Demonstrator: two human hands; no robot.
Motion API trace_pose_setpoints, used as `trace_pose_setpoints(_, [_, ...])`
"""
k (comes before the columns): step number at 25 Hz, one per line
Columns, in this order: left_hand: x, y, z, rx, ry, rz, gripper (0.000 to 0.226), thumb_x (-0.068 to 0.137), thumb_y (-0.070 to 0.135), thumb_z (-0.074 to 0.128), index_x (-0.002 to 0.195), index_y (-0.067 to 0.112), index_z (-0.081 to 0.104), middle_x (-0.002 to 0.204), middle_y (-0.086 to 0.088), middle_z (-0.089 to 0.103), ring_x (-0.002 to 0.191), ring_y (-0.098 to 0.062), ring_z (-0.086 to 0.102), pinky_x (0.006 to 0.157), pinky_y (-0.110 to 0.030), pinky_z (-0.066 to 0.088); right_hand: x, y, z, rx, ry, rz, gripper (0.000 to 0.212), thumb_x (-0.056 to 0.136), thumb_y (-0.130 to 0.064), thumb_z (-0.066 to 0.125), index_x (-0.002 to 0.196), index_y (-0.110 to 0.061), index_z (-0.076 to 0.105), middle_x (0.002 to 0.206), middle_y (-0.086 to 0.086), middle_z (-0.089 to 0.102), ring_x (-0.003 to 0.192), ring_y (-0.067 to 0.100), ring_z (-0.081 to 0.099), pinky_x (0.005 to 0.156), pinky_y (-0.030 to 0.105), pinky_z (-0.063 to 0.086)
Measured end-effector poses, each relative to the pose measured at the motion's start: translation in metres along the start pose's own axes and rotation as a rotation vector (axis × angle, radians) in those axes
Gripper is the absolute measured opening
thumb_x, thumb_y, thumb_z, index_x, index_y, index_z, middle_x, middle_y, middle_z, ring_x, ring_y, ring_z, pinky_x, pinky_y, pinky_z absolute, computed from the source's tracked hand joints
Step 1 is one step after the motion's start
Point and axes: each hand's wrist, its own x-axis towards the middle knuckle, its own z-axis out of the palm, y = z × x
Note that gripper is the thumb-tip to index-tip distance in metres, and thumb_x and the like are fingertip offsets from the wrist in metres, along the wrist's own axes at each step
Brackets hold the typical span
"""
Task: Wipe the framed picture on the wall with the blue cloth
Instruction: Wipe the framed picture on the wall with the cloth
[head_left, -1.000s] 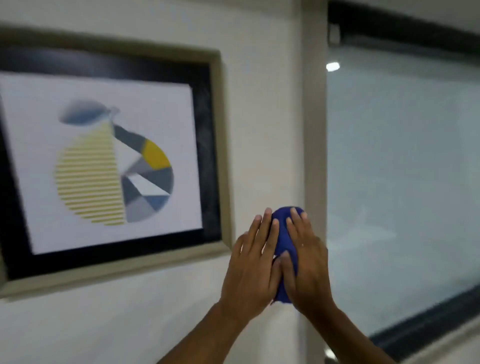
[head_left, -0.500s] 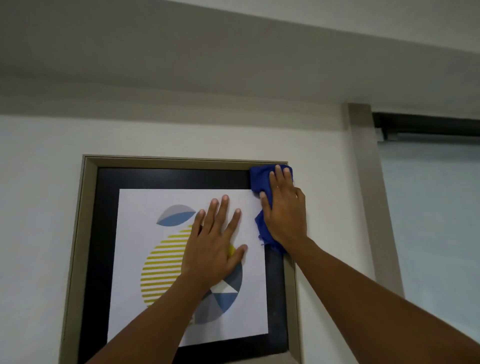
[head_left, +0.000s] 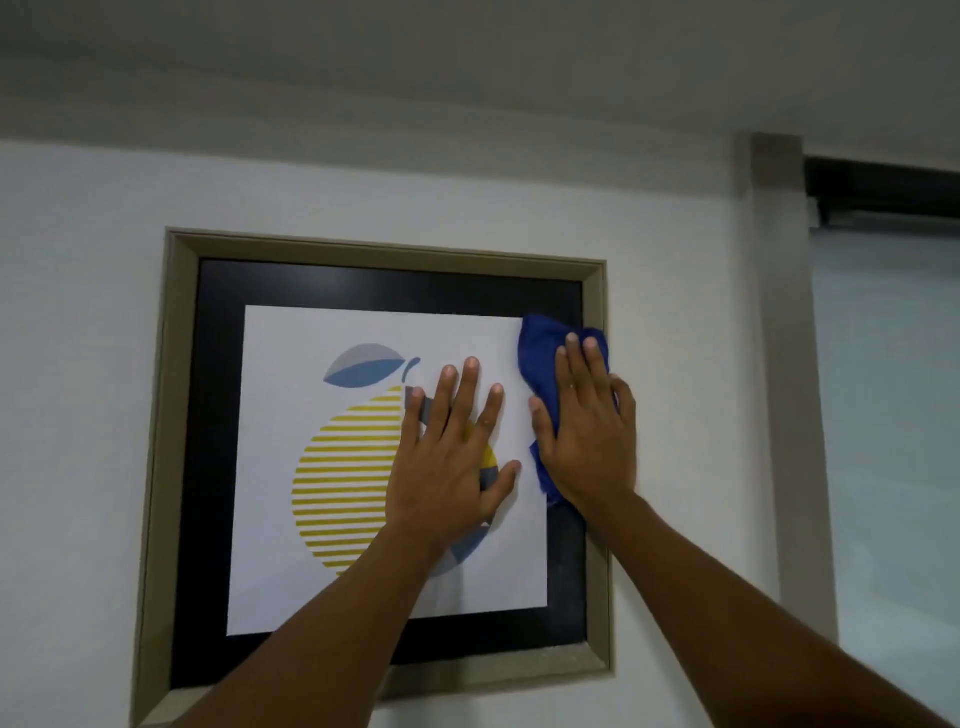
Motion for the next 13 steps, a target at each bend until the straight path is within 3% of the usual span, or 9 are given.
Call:
trace_pose_setpoints(7, [-0.045,0.003,0.015,0.020,-0.016,0.071,0.081,0.095,0.064,0.034,0.158,0.016,0.017,0.167,-0.015,0.006,0.153,-0.033,0.002,0.121,-0.057,0.013,-0.174,-0.006,0.007,-0.065,-0.256,0.045,0.069,0.101,-0.051,0.028,0.150,-0.003,0.033,0.161,0.011,0.024,0.149,0.025,0.017,0.116,0.039,0.019])
trace_pose_setpoints(10, [-0.057,0.002,0.014,0.046,-0.015,0.066,0.081,0.094,0.062,0.037,0.158,0.015,0.018,0.166,-0.015,0.007,0.153,-0.033,0.003,0.122,-0.055,0.012,-0.163,-0.002,-0.002,-0.063,-0.283,-0.012,0.068,0.103,-0.050,0.021,0.152,-0.003,0.029,0.162,0.012,0.022,0.149,0.026,0.017,0.114,0.042,0.023])
trace_pose_setpoints(13, [-0.065,0.002,0.018,0.053,-0.002,0.064,0.080,0.094,0.062,0.038,0.157,0.015,0.021,0.166,-0.016,0.009,0.153,-0.035,0.006,0.121,-0.056,0.014,-0.083,0.002,-0.006,-0.083,-0.232,-0.052,0.066,0.104,-0.047,0.020,0.154,-0.004,0.023,0.163,0.011,0.017,0.151,0.024,0.012,0.116,0.044,0.022])
